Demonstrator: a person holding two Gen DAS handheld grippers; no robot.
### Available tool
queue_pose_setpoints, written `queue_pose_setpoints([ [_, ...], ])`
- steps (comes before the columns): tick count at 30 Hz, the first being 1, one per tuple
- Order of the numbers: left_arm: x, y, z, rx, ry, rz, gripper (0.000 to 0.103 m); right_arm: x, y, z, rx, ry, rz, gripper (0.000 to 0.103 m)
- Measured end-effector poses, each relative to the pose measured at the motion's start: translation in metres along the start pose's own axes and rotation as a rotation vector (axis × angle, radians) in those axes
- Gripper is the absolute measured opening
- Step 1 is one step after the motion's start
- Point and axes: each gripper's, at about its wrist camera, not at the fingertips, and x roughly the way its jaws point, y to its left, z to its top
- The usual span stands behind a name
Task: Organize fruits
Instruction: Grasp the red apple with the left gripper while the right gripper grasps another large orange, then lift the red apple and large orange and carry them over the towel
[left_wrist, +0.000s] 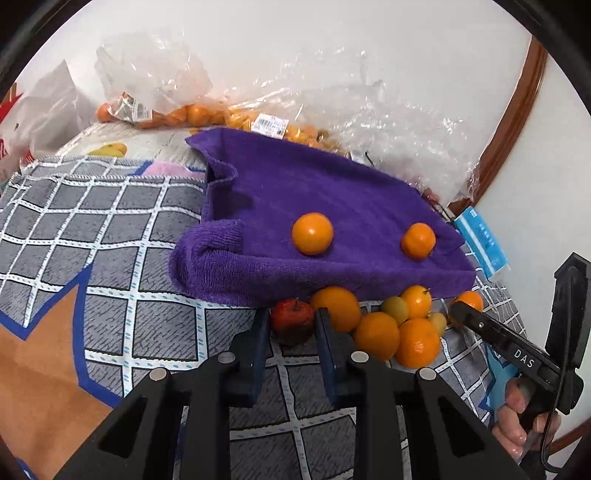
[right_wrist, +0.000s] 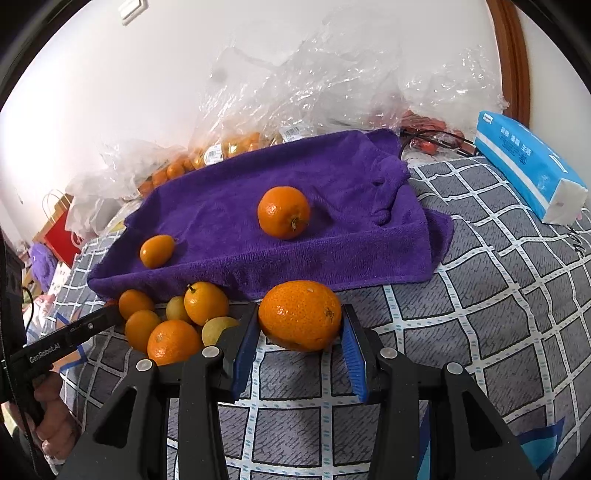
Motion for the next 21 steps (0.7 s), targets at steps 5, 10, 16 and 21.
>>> queue_pose_setpoints([
  [5,-0.011,-0.002,-0.001,-0.003,-0.057,-0.007,0.024,-0.006,0.002,0.000,-0.006,-0.031,0.009,0.043],
  [10,-0.018,-0.004,-0.001,0.003,-0.095,-0.004,0.024,-0.013,0.001,-0.001,0.002,-0.068,0.024,0.043],
  [16,-0.026,-0.009,-0.002,0.026,-0.140,-0.002,0.024,-0.020,0.003,-0.002,-0.008,-0.110,0.042,0.043],
  [21,-0.029,-0.009,-0.002,0.026,-0.155,-0.004,0.024,-0.025,0.005,-0.002,-0.013,-0.136,0.064,0.043],
])
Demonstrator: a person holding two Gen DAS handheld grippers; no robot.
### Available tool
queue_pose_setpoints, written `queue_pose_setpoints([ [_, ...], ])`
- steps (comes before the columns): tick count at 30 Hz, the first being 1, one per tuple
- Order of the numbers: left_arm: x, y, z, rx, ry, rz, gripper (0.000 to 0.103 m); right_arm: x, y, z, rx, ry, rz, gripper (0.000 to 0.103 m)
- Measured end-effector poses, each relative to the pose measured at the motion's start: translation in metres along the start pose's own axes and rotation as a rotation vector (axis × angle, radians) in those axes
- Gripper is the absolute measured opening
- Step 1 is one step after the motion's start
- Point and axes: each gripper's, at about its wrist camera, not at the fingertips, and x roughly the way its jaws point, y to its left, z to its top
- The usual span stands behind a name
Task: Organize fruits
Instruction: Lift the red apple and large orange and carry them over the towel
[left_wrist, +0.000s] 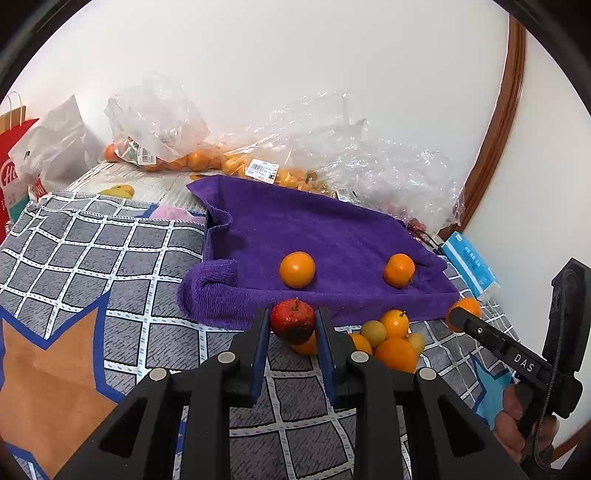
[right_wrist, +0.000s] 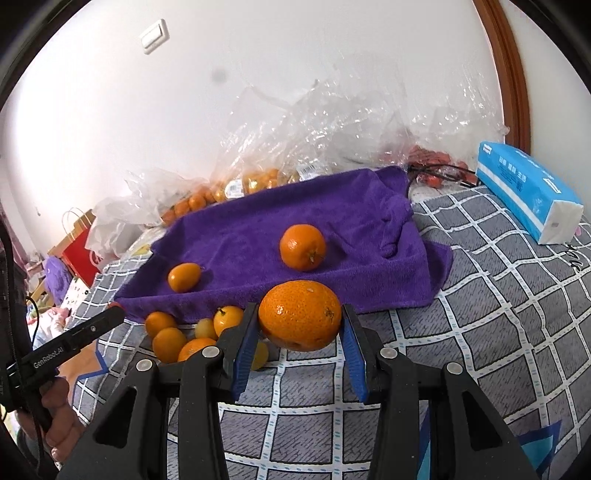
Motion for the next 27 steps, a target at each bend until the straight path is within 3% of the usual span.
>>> queue_pose_setpoints([
  [15,-0.012,-0.002,0.004,-0.014,-0.021,-0.032,0.024,-0.008,-0.002,0.002,0.017,-0.040,0.005,0.043],
  [18,-0.023,0.000,0.014,-0.027,-0.015,-0.041,0.024,-0.013,-0.004,0.007,0.040,-0.037,0.026,0.043],
  [22,-0.037,0.000,0.034,-0.016,-0.030,0.001,0.024,-0.021,0.000,0.022,0.020,-0.052,0.006,0.043],
  [27,-0.032,0.006,0.061,-0.016,-0.040,0.001,0.024,-0.024,0.006,0.042,0.001,-0.064,0.006,0.043],
])
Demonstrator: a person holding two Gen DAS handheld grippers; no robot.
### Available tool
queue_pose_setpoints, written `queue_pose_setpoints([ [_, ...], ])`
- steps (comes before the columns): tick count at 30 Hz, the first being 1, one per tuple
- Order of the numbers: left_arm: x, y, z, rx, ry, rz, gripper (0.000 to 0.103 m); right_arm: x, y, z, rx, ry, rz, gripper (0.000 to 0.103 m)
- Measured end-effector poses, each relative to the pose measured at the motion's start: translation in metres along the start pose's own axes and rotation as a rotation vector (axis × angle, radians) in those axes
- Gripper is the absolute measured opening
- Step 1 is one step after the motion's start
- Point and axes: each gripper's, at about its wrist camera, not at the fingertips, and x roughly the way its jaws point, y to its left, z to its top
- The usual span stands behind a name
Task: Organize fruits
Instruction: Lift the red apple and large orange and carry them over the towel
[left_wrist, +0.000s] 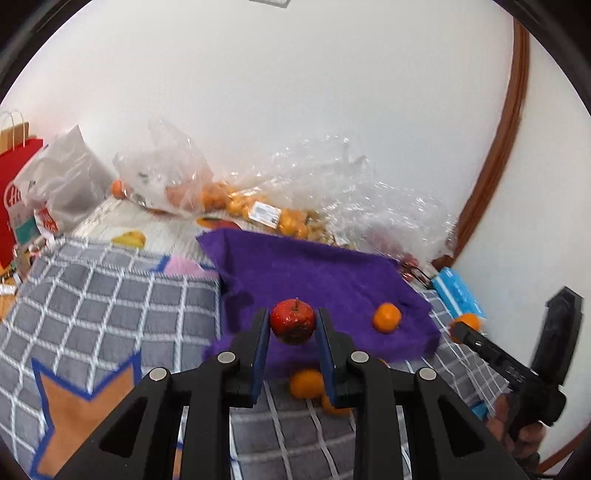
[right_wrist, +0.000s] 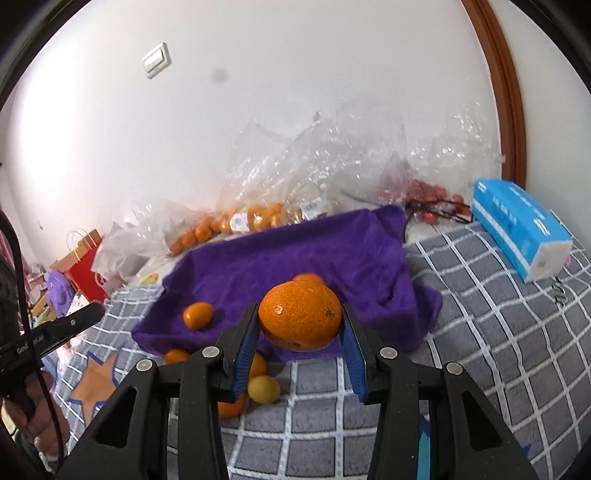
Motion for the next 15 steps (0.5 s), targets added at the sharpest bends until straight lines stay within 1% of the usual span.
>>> queue_pose_setpoints([
  [3,0.011,0.002,0.017,-0.007,-0.005,-0.001,0.024,0.002,0.004,0.012,-0.032,-0.025,-0.006,0.043],
  [4,0.015,0.001,0.022,-0.004,-0.020,0.005,0.024,0.003,0.005,0.016,-0.037,-0.030,-0.004,0.043],
  [8,0.032,-0.001,0.034,0.009,-0.041,0.026,0.024,0.014,0.008,0.030,-0.044,-0.060,0.005,0.043],
  [11,0.051,0.001,0.034,0.004,-0.023,0.021,0.024,0.025,0.007,0.032,-0.029,-0.065,0.008,0.043],
  [14,0.067,0.006,0.025,0.003,0.006,0.029,0.024,0.040,0.003,0.025,-0.016,-0.044,0.010,0.043],
  [15,0.070,0.008,0.023,0.006,0.011,0.032,0.024,0.046,0.002,0.022,-0.022,-0.035,-0.006,0.043],
])
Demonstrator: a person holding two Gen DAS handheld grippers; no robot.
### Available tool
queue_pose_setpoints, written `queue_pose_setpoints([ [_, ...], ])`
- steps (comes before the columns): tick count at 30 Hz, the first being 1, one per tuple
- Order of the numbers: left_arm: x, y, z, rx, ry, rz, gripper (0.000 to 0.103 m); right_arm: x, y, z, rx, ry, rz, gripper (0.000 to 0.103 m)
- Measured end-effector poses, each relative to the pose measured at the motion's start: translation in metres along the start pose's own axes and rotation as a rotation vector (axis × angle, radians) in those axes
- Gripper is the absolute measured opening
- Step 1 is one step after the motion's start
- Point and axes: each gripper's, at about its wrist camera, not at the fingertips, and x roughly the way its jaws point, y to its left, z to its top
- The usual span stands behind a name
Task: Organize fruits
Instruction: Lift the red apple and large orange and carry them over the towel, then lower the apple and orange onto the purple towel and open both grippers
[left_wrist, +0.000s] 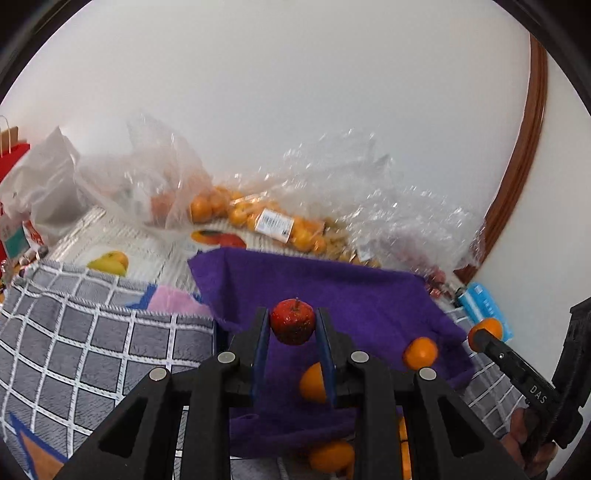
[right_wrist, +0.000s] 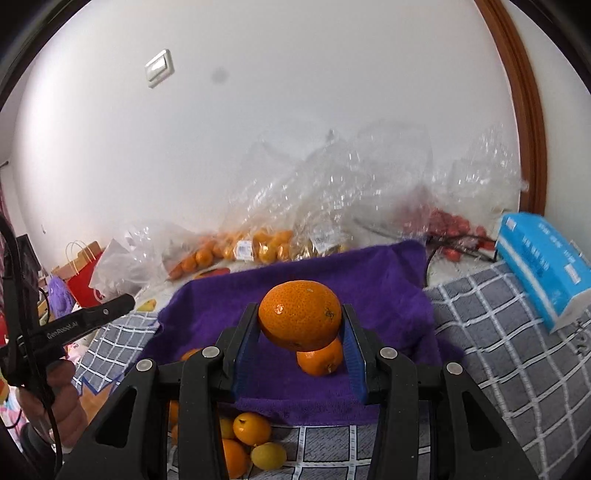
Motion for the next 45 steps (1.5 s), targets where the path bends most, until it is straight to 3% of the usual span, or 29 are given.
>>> queue_pose_setpoints([
  [3,0.007,0.006,-0.004,-0.008,0.020,0.012,0.024,0.012,-0.002,-0.011,-0.020,0.012,-0.061,0.043],
  [16,0.017,0.003,-0.016,-0.001,0.032,-0.008,0.024,0.030,-0.030,-0.022,0.096,0.054,-0.025,0.043],
  [23,0.031,0.009,-0.020,-0.024,0.067,0.040,0.024,0.030,-0.033,-0.024,0.111,0.055,-0.051,0.043],
  [45,0.039,0.005,-0.027,-0.020,0.107,0.030,0.024,0.028,-0.014,-0.023,0.009,0.061,-0.063,0.045],
])
